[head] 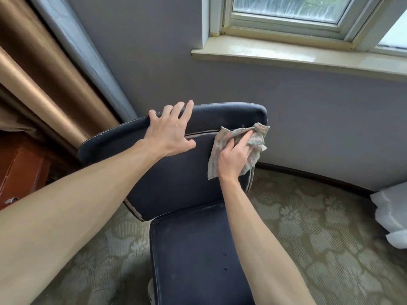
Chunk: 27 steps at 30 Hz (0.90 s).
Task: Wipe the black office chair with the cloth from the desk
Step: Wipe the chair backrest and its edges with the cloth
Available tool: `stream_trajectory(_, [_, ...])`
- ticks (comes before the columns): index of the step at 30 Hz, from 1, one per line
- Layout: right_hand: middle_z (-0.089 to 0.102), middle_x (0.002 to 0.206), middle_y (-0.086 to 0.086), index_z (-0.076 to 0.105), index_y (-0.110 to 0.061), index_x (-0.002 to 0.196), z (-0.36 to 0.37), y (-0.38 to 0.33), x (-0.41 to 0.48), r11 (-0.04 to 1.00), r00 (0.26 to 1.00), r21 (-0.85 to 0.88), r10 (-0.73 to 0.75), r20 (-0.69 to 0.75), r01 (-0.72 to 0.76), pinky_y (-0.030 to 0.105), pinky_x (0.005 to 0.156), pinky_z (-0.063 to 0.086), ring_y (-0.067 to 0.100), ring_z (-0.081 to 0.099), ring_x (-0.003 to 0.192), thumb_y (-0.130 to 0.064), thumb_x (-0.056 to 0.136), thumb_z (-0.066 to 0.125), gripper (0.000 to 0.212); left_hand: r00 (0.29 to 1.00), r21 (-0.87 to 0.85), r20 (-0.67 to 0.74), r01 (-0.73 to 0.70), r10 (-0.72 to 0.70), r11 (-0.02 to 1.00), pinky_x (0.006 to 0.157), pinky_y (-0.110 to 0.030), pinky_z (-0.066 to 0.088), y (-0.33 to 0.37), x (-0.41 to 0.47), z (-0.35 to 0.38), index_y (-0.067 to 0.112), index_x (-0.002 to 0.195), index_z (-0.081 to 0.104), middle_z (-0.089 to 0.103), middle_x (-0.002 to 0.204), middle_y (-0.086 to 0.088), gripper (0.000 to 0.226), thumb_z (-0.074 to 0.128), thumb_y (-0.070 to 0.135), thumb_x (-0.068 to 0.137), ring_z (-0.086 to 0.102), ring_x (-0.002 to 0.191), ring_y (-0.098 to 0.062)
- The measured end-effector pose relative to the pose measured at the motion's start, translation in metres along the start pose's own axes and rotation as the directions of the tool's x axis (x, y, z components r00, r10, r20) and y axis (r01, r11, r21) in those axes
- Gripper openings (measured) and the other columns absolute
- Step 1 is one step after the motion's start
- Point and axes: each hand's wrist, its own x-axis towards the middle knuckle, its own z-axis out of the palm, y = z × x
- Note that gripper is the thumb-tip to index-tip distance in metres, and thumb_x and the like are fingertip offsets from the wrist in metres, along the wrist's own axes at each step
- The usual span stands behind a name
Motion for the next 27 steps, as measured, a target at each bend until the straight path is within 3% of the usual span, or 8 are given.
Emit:
stream_trajectory(4, [0.018,0.155,0.027,0.019,-0.003,0.152,-0.002,0.000,0.002,0.995,1.000,-0.101,-0.002,0.004,0.002,0.043,0.119,0.010,0.038,0.007,0.146,-0.008,0.093,0.046,0.065,1.000,-0.004,-0.021,-0.014,0.014,1.000,0.099,-0.055,0.031,-0.001,0.000,0.002,0.020,0.154,0.007,0.026,0.152,-0.003,0.097,0.053,0.057,0.077,0.032,0.131,-0.027])
stream_trajectory(9, [0.039,0.131,0.025,0.042,-0.010,0.145,0.003,-0.008,0.003,0.968,0.992,-0.247,0.009,-0.125,-0.040,0.035,0.103,0.022,0.042,0.033,0.125,-0.009,0.085,0.052,0.061,0.999,-0.044,-0.029,-0.026,0.024,0.999,0.099,-0.055,0.029,-0.007,-0.001,0.003,0.021,0.154,0.010,0.028,0.150,-0.002,0.095,0.054,0.054,0.076,0.032,0.130,-0.026])
stream_trajectory(11, [0.041,0.136,0.025,0.049,-0.009,0.140,0.005,-0.009,0.007,0.973,0.992,-0.229,-0.005,-0.126,-0.025,0.035,0.099,0.026,0.041,0.041,0.123,-0.008,0.088,0.052,0.053,0.999,-0.049,-0.031,-0.027,0.025,0.998,0.099,-0.055,0.029,-0.008,-0.001,0.004,0.021,0.154,0.011,0.028,0.149,-0.001,0.096,0.054,0.053,0.075,0.031,0.130,-0.026])
stream_trajectory(14, [0.046,0.137,0.025,0.057,-0.006,0.132,0.008,-0.013,0.008,0.970,0.995,-0.239,-0.068,-0.068,0.050,0.040,0.093,0.036,0.040,0.049,0.119,-0.009,0.093,0.050,0.040,1.000,-0.062,-0.020,-0.023,0.022,0.998,0.099,-0.055,0.028,-0.011,-0.001,0.006,0.021,0.154,0.011,0.028,0.149,0.000,0.097,0.055,0.053,0.074,0.031,0.130,-0.025])
stream_trajectory(21, [0.059,0.086,0.024,0.073,-0.001,0.101,0.019,-0.030,-0.025,0.877,0.908,-0.235,-0.407,0.103,0.420,0.042,0.062,0.052,0.038,0.059,0.075,-0.007,0.090,0.060,0.018,0.999,-0.087,-0.010,-0.032,0.032,0.996,0.095,-0.053,0.029,-0.019,0.000,0.008,0.020,0.154,0.013,0.031,0.146,0.001,0.094,0.053,0.045,0.072,0.032,0.126,-0.025])
stream_trajectory(25, [0.062,0.088,0.018,0.074,-0.006,0.101,0.008,-0.022,-0.019,0.818,0.854,-0.248,-0.494,0.160,0.520,0.039,0.060,0.052,0.035,0.060,0.079,-0.011,0.089,0.064,0.016,0.999,-0.108,-0.012,-0.042,0.041,0.993,0.094,-0.052,0.029,-0.024,-0.001,0.006,0.023,0.154,0.013,0.033,0.144,0.001,0.093,0.057,0.036,0.073,0.033,0.124,-0.025])
stream_trajectory(27, [0.062,0.093,0.020,0.073,-0.011,0.106,-0.008,-0.007,-0.003,0.835,0.888,-0.305,-0.444,0.118,0.458,0.041,0.063,0.052,0.039,0.060,0.084,-0.013,0.089,0.061,0.021,0.999,-0.116,-0.001,-0.045,0.045,0.992,0.094,-0.051,0.029,-0.026,-0.001,0.005,0.024,0.154,0.013,0.033,0.144,0.001,0.093,0.058,0.034,0.074,0.033,0.123,-0.024])
